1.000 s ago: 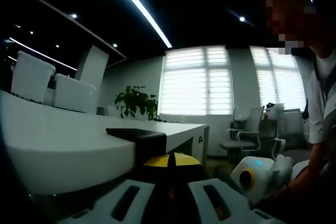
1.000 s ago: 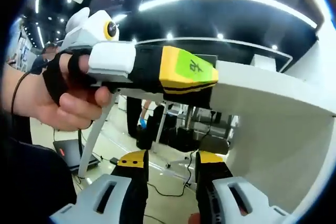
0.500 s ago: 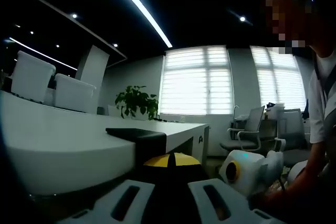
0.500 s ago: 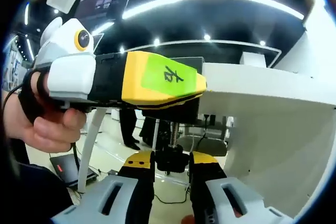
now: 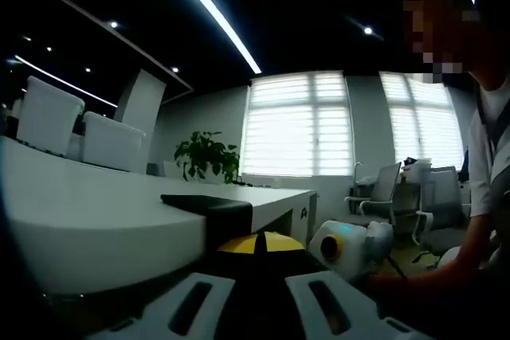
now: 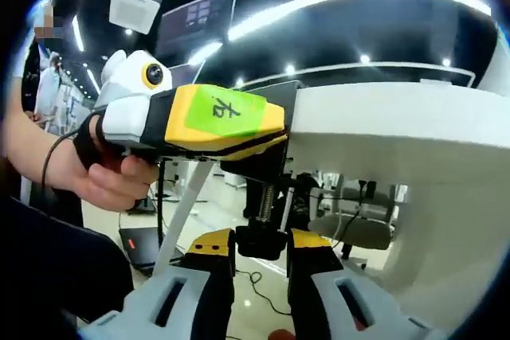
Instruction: Clamp the fixed fixture on the desktop, loosen the retaining clip, secure it to the edge of the desk, and tighten the retaining clip.
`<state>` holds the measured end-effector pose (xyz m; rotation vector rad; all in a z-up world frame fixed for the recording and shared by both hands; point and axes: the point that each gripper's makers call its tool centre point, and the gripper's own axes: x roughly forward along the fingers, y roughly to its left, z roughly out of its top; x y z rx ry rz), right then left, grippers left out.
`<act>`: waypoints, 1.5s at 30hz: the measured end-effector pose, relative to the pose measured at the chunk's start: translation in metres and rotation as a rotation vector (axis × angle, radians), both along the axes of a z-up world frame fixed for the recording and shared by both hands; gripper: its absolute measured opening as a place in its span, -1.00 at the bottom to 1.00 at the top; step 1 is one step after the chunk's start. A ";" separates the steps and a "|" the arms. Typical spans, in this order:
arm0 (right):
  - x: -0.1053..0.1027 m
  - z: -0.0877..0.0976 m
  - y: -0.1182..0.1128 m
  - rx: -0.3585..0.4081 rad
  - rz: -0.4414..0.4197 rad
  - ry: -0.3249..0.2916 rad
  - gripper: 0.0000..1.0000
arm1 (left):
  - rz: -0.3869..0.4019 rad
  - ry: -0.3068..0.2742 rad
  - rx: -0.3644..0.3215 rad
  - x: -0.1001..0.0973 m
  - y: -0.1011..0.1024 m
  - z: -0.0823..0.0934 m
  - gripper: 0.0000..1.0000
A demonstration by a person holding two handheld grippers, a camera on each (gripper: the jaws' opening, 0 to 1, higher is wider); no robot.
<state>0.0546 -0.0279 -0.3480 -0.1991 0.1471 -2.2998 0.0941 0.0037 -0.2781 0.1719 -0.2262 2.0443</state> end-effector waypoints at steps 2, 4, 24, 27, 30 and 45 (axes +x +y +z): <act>-0.003 0.000 -0.001 -0.014 0.042 0.008 -0.53 | 0.000 0.001 0.004 0.000 0.000 0.001 -0.98; -0.001 -0.001 -0.001 -0.025 0.048 -0.004 -0.53 | 0.001 0.001 0.001 0.000 0.000 0.001 -0.98; 0.013 -0.001 0.002 -0.189 -0.228 -0.066 -0.27 | 0.007 0.004 -0.014 -0.001 0.000 0.000 -0.98; 0.011 -0.002 0.001 -0.188 -0.235 -0.066 -0.27 | 0.009 0.004 -0.014 -0.001 0.000 0.000 -0.98; 0.005 -0.002 0.007 -0.178 -0.267 -0.065 -0.48 | 0.010 0.005 -0.011 -0.001 0.000 0.000 -0.98; 0.011 0.001 0.003 -0.101 0.015 -0.020 -0.56 | 0.000 -0.004 -0.040 -0.001 0.002 -0.006 -0.98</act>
